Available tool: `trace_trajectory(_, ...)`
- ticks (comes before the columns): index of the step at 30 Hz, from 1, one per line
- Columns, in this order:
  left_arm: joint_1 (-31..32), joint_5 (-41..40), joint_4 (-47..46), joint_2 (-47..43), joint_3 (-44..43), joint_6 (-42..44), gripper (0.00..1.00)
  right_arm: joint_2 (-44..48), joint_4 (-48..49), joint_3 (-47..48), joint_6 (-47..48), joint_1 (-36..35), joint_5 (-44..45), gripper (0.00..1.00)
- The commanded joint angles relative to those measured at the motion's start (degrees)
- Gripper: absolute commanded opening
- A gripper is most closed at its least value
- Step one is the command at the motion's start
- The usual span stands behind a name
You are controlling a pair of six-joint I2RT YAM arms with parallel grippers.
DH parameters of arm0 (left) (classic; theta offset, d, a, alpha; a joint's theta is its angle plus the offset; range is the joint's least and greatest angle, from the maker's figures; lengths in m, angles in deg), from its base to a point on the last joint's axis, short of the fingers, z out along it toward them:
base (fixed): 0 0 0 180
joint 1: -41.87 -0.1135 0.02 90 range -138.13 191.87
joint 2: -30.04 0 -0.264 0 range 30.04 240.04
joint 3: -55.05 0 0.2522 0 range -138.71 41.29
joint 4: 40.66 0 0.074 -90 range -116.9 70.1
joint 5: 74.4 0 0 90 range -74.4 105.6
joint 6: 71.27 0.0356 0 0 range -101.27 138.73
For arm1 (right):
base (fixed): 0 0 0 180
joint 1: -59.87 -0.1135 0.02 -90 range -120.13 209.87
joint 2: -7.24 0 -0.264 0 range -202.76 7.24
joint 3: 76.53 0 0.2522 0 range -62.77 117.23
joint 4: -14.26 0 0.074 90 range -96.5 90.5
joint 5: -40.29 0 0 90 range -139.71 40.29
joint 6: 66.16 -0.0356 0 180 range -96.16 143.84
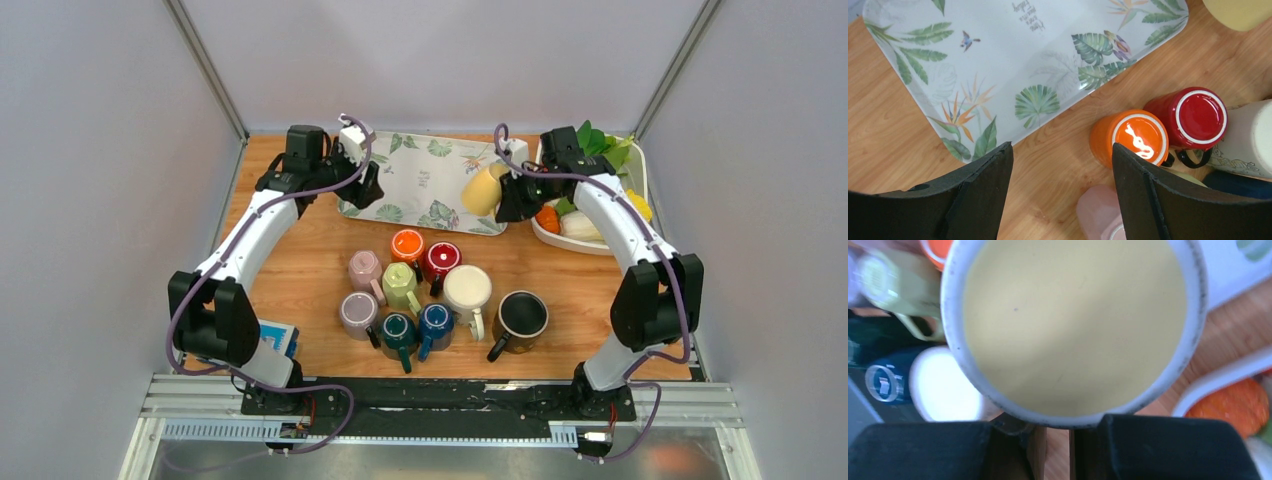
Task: Turn the mug right side up
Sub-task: Turn over the cup at the center of the board.
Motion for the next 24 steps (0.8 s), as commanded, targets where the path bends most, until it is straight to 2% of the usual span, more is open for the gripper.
trace_trajectory(1,1.6,2.6,-12.3,-5.9,3.7,5.0,0.79,-5.2,0.3,11.2,-8.4,0.1,-21.0,0.0)
trace_trajectory(5,4.3,-0.5,-26.0,-12.1,11.9,11.2,0.8,-11.7,5.2,17.7,-18.3,0.2,-35.9,0.0)
trace_trajectory(7,6.0,-1.7,-33.9,-14.7,16.3,14.6,0.81,-14.3,11.7,18.7,-26.6,0.2,-43.6,0.0)
trace_trajectory(11,9.3,-3.7,-47.9,-17.0,23.3,20.4,0.82,-18.7,20.0,19.0,-36.8,0.1,-54.2,0.0)
trace_trajectory(15,11.8,-4.1,-57.3,-15.2,26.8,24.6,0.83,-20.4,46.7,12.1,-65.3,-1.0,-60.7,0.0)
trace_trajectory(16,12.5,-4.3,-59.2,-14.8,27.2,25.0,0.83,-20.6,51.4,10.9,-69.8,-1.4,-61.6,0.0)
trace_trajectory(24,15.4,-5.3,-65.3,-9.1,26.1,24.6,0.82,-20.2,54.7,10.2,-72.7,-3.9,-63.9,0.0)
